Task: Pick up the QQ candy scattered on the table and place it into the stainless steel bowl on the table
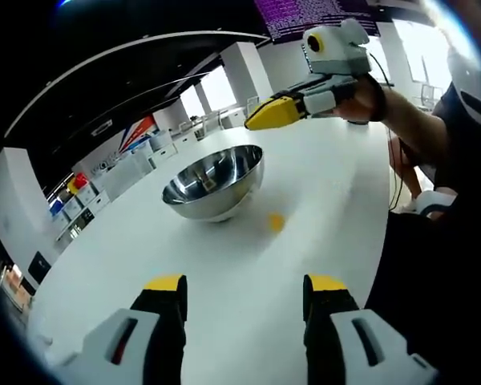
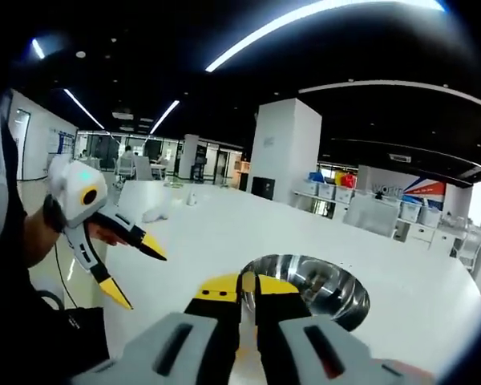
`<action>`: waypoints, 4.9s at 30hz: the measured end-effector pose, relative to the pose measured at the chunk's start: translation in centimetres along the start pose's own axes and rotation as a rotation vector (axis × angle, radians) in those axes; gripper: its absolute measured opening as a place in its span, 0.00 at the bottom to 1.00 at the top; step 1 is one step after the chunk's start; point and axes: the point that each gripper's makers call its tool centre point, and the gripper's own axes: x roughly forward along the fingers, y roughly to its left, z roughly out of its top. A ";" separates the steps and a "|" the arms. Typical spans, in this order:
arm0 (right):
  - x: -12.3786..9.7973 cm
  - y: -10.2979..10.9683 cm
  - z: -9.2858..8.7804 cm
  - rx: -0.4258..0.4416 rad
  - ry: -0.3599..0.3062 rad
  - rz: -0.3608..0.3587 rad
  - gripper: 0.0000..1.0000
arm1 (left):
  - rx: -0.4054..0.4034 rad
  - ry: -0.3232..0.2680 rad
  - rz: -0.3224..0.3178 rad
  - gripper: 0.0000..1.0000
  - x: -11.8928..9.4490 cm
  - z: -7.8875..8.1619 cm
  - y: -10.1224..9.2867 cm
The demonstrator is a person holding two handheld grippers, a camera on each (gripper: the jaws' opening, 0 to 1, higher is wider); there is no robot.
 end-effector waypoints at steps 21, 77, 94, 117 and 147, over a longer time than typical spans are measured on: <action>2.7 -4.7 0.3 -0.033 0.027 -0.081 0.05 | -0.006 -0.002 0.003 0.58 0.1 -0.1 0.3; 6.3 -8.1 -8.5 0.062 0.213 -0.123 0.05 | -0.002 -0.001 0.000 0.58 0.0 -0.2 0.1; 6.3 -7.9 -8.4 0.066 0.187 -0.103 0.19 | -0.002 0.003 -0.002 0.58 0.1 -0.2 0.0; 4.9 -7.9 -4.5 0.054 0.074 -0.123 0.15 | 0.001 0.004 0.003 0.58 0.0 -0.2 0.2; 0.0 3.3 -11.8 0.127 0.184 0.087 0.11 | -0.001 -0.070 -0.065 0.60 -0.5 1.8 -1.2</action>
